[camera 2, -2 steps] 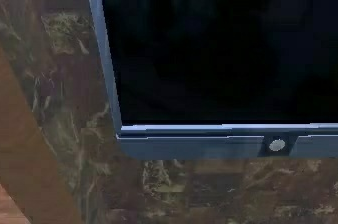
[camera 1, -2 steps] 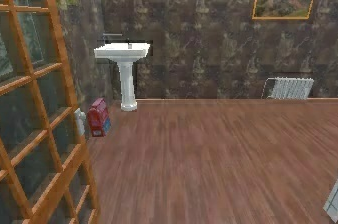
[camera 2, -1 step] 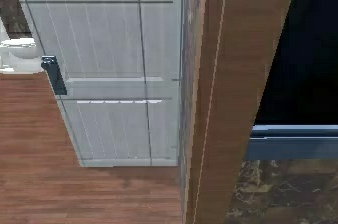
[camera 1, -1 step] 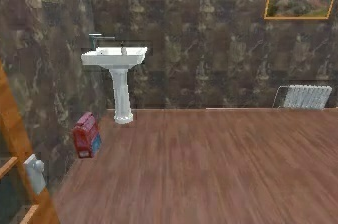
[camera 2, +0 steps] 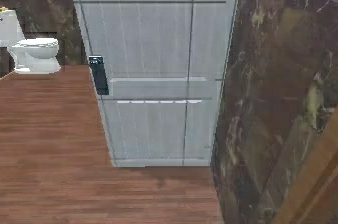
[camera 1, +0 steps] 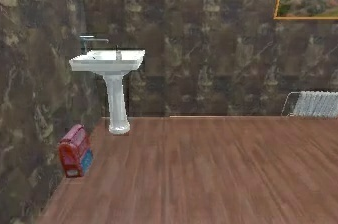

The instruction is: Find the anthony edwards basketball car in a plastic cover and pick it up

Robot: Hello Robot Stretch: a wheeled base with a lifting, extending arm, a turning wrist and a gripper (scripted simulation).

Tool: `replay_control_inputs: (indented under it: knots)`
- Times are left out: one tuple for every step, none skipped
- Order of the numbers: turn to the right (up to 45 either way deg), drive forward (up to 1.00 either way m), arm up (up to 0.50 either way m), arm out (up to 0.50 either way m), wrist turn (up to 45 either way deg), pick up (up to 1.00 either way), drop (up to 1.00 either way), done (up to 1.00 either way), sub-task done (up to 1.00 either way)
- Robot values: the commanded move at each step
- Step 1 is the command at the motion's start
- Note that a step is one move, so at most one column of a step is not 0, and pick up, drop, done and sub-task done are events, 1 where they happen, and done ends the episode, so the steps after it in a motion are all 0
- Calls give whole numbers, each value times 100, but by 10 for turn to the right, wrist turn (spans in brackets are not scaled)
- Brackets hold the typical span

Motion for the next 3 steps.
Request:
replay_control_inputs:
  knots:
    - [450,0,0,0,0,0,0,0,0]
    - [0,100,0,0,0,0,0,0,0]
    - [60,0,0,0,0,0,0,0,0]
